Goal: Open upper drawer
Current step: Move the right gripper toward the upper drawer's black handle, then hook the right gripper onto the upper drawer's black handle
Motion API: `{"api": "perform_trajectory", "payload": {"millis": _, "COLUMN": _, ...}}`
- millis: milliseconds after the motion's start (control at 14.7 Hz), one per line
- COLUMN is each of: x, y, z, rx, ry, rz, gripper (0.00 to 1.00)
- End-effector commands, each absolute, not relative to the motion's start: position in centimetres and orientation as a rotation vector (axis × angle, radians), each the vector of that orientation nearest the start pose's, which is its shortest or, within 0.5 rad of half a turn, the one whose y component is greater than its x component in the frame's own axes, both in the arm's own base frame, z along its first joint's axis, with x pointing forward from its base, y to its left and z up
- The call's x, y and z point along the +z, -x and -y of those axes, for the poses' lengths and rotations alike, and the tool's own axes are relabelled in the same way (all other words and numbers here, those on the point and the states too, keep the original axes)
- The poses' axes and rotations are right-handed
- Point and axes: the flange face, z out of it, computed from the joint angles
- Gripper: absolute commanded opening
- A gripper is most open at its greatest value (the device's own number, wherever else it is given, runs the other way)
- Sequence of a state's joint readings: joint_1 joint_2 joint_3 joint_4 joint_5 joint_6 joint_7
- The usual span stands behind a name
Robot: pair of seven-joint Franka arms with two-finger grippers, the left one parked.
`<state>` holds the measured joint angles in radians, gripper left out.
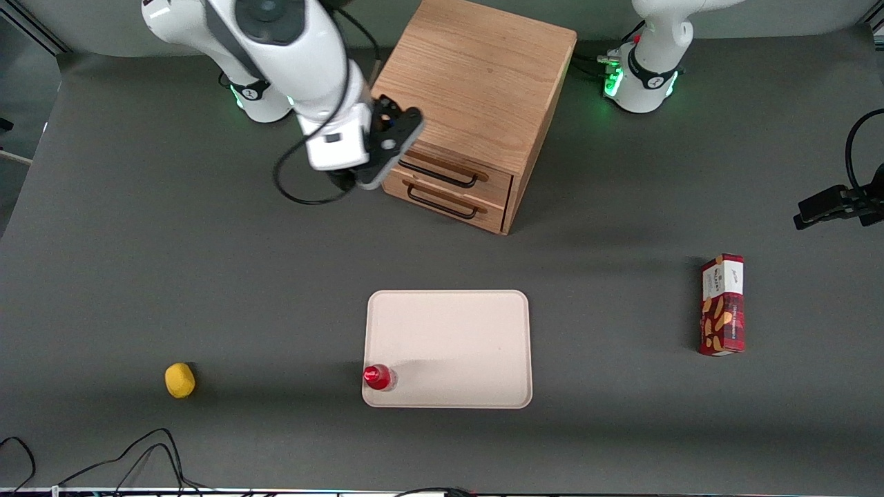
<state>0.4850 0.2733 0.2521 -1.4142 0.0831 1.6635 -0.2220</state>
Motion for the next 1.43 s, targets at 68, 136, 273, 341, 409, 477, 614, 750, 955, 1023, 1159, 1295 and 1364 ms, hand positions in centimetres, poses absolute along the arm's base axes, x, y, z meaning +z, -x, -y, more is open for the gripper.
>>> {"api": "perform_trajectory", "payload": {"millis": 68, "x": 52.3, "y": -49.8, "z": -43.5, "rx": 0.012, "ry": 2.579, "rz": 1.511, "gripper": 1.00}}
{"api": "perform_trajectory", "payload": {"millis": 136, "x": 51.2, "y": -50.1, "z": -43.7, "rx": 0.009, "ry": 2.573, "rz": 1.516, "gripper": 1.00}}
{"api": "perform_trajectory", "payload": {"millis": 273, "x": 47.8, "y": -49.8, "z": -44.7, "rx": 0.025, "ry": 2.554, "rz": 1.535, "gripper": 1.00}}
{"api": "perform_trajectory", "payload": {"millis": 341, "x": 46.5, "y": -49.7, "z": -45.2, "rx": 0.022, "ry": 2.546, "rz": 1.537, "gripper": 1.00}}
{"api": "perform_trajectory", "payload": {"millis": 409, "x": 45.0, "y": -49.8, "z": -45.3, "rx": 0.051, "ry": 2.532, "rz": 1.557, "gripper": 1.00}}
{"api": "perform_trajectory", "payload": {"millis": 477, "x": 44.2, "y": -49.5, "z": -45.7, "rx": 0.066, "ry": 2.484, "rz": 1.624, "gripper": 1.00}}
{"api": "perform_trajectory", "payload": {"millis": 614, "x": 43.2, "y": -49.3, "z": -45.6, "rx": 0.091, "ry": 2.437, "rz": 1.691, "gripper": 1.00}}
{"api": "perform_trajectory", "payload": {"millis": 750, "x": 42.8, "y": -48.5, "z": -45.9, "rx": 0.121, "ry": 2.419, "rz": 1.709, "gripper": 1.00}}
{"api": "perform_trajectory", "payload": {"millis": 955, "x": 41.9, "y": -47.2, "z": -46.5, "rx": 0.160, "ry": 2.382, "rz": 1.747, "gripper": 1.00}}
{"api": "perform_trajectory", "payload": {"millis": 1023, "x": 41.7, "y": -46.9, "z": -46.7, "rx": 0.170, "ry": 2.367, "rz": 1.763, "gripper": 1.00}}
{"api": "perform_trajectory", "payload": {"millis": 1159, "x": 41.2, "y": -46.4, "z": -46.9, "rx": 0.182, "ry": 2.350, "rz": 1.781, "gripper": 1.00}}
{"api": "perform_trajectory", "payload": {"millis": 1295, "x": 40.9, "y": -46.5, "z": -46.9, "rx": 0.183, "ry": 2.328, "rz": 1.806, "gripper": 1.00}}
{"api": "perform_trajectory", "payload": {"millis": 1364, "x": 40.6, "y": -46.9, "z": -46.7, "rx": 0.183, "ry": 2.322, "rz": 1.812, "gripper": 1.00}}
